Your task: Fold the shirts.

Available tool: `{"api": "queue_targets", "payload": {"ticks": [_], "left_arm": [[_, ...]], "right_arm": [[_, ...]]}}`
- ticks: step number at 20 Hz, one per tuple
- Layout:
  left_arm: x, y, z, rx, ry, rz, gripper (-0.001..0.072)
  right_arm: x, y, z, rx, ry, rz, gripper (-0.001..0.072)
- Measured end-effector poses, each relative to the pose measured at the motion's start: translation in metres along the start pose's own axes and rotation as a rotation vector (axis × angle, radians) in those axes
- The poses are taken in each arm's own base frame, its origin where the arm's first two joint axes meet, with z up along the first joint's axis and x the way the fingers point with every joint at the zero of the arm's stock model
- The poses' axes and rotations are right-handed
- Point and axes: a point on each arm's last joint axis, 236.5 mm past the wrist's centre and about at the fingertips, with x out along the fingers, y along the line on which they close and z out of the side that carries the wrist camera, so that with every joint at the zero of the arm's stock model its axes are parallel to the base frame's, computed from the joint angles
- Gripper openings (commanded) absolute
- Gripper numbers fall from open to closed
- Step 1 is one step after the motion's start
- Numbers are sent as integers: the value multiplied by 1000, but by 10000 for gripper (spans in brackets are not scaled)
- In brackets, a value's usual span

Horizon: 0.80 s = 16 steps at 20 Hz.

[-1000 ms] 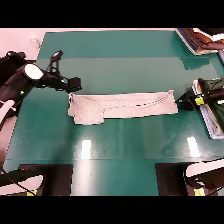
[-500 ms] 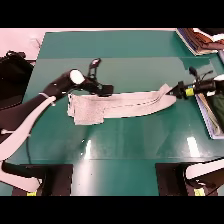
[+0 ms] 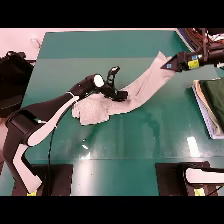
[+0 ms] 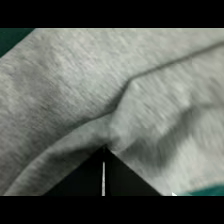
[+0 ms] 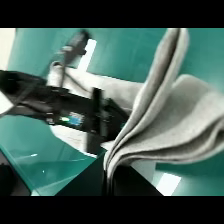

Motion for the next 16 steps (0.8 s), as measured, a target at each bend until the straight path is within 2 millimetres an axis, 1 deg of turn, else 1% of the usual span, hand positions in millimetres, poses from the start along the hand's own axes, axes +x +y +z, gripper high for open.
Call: {"api": "queue_targets", "payload": {"ticks": [3,5,7,8,10,11,12,14,15,16], "left_arm": [[5,2,4,-30,-16,1,22],[2,3,12,-42,-32,0,21],[-15,9,29,-39,-53,8,21],[-30,14,41,-30,-69,19,21],[-74,30,69,-6,-121,61,21],[-102,38,84,5,-158,88,21],[-135,49,99,15,-202,121,22],[-205,67,123,25,-299,189,22],[-239,75,131,28,-349,221,22],[-273,82,138,29,-401,255,22]], "right_arm": [[12,48,1,-89,20,43,17],[21,75,-2,-139,34,72,17],[31,93,-5,-170,44,93,17],[36,102,-8,-184,55,107,17],[53,116,-14,-201,84,133,17],[64,122,-20,-210,106,149,17],[78,132,-25,-221,127,169,17],[114,151,-39,-253,168,212,19],[136,164,-47,-270,182,243,68],[157,176,-54,-284,190,271,292]]}}
